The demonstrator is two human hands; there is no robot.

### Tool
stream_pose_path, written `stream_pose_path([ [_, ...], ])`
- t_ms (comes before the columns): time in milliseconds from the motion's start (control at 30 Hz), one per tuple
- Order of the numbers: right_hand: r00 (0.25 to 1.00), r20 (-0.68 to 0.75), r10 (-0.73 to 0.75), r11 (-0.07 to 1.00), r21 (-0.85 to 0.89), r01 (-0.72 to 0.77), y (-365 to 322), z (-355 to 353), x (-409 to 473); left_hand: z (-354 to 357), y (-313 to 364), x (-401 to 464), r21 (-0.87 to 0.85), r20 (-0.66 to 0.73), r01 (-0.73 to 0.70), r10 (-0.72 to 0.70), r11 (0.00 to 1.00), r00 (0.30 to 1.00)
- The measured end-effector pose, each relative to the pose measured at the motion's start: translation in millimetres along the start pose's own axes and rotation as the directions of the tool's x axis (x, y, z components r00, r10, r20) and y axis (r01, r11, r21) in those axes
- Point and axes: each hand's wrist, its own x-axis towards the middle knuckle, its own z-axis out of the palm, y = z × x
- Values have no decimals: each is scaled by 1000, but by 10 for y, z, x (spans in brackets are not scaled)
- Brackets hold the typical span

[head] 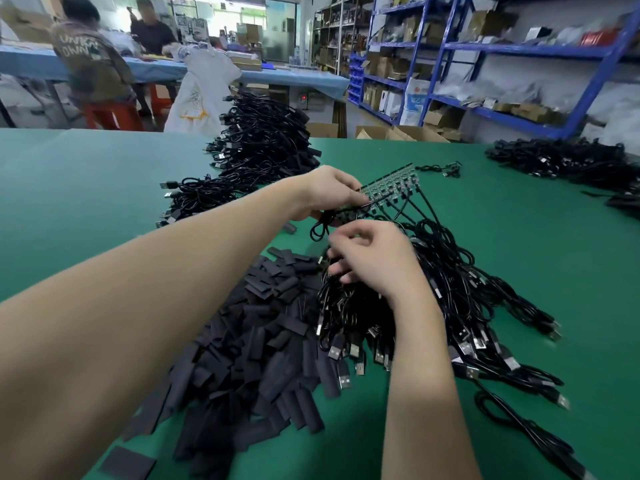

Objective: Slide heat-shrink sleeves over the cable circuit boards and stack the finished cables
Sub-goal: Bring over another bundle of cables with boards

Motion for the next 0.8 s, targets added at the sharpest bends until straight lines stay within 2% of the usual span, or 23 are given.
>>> stream_pose_path([
  [67, 971, -238, -26, 997, -73, 9, 38, -86, -7, -45, -25, -25, 74, 1, -36, 36, 997, 999],
  [133, 900, -431, -66, 987, -162, -6, 53, -126, -22, -95, -28, -40, 149, 26, -73, 70, 986, 997],
  [233, 804, -577, -143, 953, -299, -45, 85, -139, -12, -177, -24, -69, 221, 82, -95, 78, 971, 994],
  [300, 817, -557, -149, 908, -404, -111, 90, -170, -4, -230, -22, -106, 230, 124, -121, 94, 965, 988],
  [367, 883, -464, -77, 862, -475, -174, 114, -166, -2, -264, -38, -140, 201, 151, -134, 104, 970, 983],
  [467, 916, -400, -31, 833, -516, -197, 156, -136, 14, -267, -96, -139, 17, 132, -91, 88, 996, 987],
  [633, 847, -523, -88, 896, -413, -162, 141, -136, 11, -183, -244, -139, -249, 122, 70, -41, 966, 992],
  [733, 789, -590, -174, 941, -337, -44, 105, -121, 0, -148, -308, -185, -393, 122, 90, -45, 915, 992],
  [800, 758, -612, -226, 954, -295, 47, 50, -88, -4, -162, -299, -220, -458, 57, 75, -56, 886, 997],
])
